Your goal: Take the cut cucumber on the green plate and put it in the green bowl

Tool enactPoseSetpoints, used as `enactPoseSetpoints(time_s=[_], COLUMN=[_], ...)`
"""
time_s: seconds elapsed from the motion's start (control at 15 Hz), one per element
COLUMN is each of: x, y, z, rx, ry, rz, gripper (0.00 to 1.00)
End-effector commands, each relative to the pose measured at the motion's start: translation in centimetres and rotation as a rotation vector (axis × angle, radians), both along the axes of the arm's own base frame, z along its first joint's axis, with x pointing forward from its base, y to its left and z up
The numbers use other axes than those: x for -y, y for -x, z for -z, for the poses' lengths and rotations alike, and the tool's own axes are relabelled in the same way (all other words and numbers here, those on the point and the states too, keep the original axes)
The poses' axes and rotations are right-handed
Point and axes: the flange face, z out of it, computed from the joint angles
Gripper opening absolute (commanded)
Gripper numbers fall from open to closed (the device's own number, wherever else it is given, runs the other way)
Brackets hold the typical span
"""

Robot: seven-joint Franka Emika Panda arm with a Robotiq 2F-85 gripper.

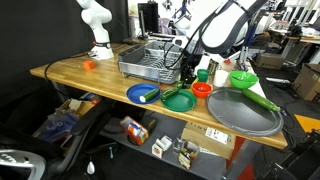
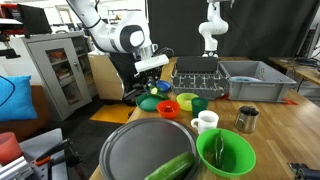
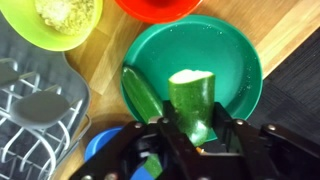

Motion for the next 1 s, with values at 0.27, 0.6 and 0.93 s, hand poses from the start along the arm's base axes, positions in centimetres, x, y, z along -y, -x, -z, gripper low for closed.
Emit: enactPoseSetpoints(time_s=[0.27,0.6,0.93], x=[7.8,13.5,14.0], y=[5.8,6.0,6.9], z=[-8.5,-11.0,-11.6], rx=[0.241,0.3,0.315], ry=[-0.054,-0.033,-0.044], rz=[0.364,0.53,0.587], gripper=[0.17,0.42,0.42])
